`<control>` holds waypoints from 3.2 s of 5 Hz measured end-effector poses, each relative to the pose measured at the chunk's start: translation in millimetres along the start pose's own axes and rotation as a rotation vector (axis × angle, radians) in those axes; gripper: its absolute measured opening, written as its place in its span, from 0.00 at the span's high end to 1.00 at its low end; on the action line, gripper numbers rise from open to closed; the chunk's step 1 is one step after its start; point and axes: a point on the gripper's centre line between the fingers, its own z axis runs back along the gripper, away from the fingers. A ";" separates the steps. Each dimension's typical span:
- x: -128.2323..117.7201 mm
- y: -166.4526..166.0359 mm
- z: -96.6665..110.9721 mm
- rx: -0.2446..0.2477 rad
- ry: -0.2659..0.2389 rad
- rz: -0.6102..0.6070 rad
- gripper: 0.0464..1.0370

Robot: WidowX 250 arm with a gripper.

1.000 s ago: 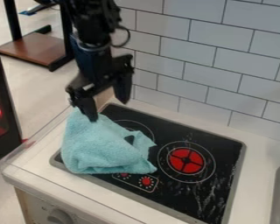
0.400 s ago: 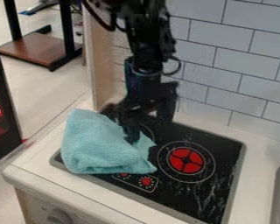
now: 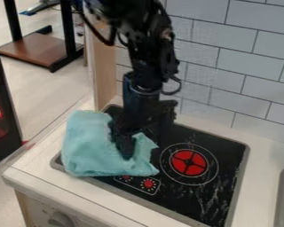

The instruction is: Unfold the blue cloth on the bottom left side of the stove from top right to bottom left

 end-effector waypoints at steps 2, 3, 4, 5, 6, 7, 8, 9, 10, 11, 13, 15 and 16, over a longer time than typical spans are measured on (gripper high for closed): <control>-13.9 16.3 3.1 0.019 -0.016 -0.025 0.04; -12.6 19.2 -6.2 0.041 -0.030 -0.019 0.04; -13.6 21.7 -19.8 0.072 -0.018 -0.016 0.10; -13.1 21.3 -27.4 0.071 -0.014 -0.019 0.42; -10.1 20.4 -24.4 0.058 -0.019 0.001 0.72; -4.9 22.7 -4.8 0.013 -0.030 0.028 0.92; 17.7 43.7 23.2 -0.023 -0.071 0.133 1.00; 33.4 65.5 38.2 -0.048 -0.100 0.218 1.00; 47.7 97.2 38.2 -0.027 -0.106 0.334 1.00; 56.9 129.3 33.5 0.009 -0.104 0.444 1.00; 68.2 172.8 8.5 0.181 -0.114 0.556 1.00; 67.6 185.7 -17.6 0.301 -0.088 0.630 0.97; 69.7 184.9 -16.0 0.301 -0.097 0.683 0.82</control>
